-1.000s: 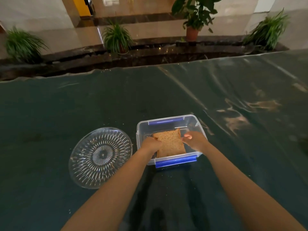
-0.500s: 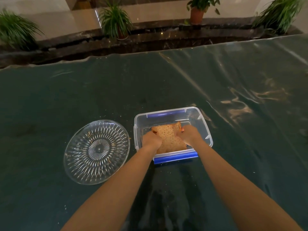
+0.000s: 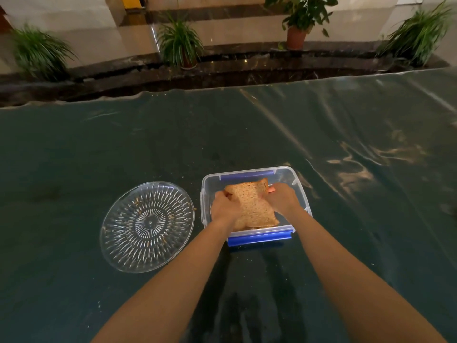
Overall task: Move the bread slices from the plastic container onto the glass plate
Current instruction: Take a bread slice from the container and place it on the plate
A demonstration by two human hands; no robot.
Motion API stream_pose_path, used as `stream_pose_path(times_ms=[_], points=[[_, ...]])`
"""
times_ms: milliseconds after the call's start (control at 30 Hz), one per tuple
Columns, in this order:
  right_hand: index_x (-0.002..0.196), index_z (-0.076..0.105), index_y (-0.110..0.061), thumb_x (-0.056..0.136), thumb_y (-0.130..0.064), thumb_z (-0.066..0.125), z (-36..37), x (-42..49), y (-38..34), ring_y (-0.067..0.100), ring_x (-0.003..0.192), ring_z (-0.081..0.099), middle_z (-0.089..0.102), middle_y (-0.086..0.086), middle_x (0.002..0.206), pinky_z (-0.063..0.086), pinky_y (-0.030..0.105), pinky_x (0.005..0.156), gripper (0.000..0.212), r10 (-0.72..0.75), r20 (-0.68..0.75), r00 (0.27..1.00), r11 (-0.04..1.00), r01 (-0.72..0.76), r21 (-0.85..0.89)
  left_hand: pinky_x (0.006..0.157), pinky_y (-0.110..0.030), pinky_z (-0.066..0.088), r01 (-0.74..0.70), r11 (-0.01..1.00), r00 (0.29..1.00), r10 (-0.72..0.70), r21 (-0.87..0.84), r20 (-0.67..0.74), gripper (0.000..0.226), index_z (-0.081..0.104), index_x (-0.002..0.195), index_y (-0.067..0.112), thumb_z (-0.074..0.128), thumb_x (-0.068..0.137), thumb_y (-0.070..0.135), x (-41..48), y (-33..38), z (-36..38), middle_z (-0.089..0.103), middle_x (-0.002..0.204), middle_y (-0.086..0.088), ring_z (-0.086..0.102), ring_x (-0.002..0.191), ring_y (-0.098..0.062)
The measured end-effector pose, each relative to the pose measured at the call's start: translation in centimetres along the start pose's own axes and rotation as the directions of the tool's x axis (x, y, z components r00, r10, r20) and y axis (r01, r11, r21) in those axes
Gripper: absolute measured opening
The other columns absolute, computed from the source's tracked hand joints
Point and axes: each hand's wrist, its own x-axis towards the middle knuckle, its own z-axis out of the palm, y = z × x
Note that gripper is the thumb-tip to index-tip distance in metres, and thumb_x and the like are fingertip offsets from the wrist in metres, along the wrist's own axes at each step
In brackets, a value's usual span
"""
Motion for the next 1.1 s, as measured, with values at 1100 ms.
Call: stream_pose_path(times_ms=[1100], points=[[0.098, 0.070, 0.000, 0.085, -0.022, 0.061, 17.5, -4.8, -17.2, 0.030, 0.097, 0.068, 0.071, 0.016, 0.104, 0.056, 0.042, 0.086, 0.026, -0.043, 0.208, 0.977, 0.995, 0.023, 0.101, 0.095, -0.031, 0.047, -0.006, 1.000, 0.981, 0.008, 0.008, -0.193, 0.043, 0.056, 0.134, 0.007, 0.052, 0.092, 0.013, 5.7, -8.4, -22.6, 0.064, 0.131, -0.012, 0.060, 0.117, -0.027]])
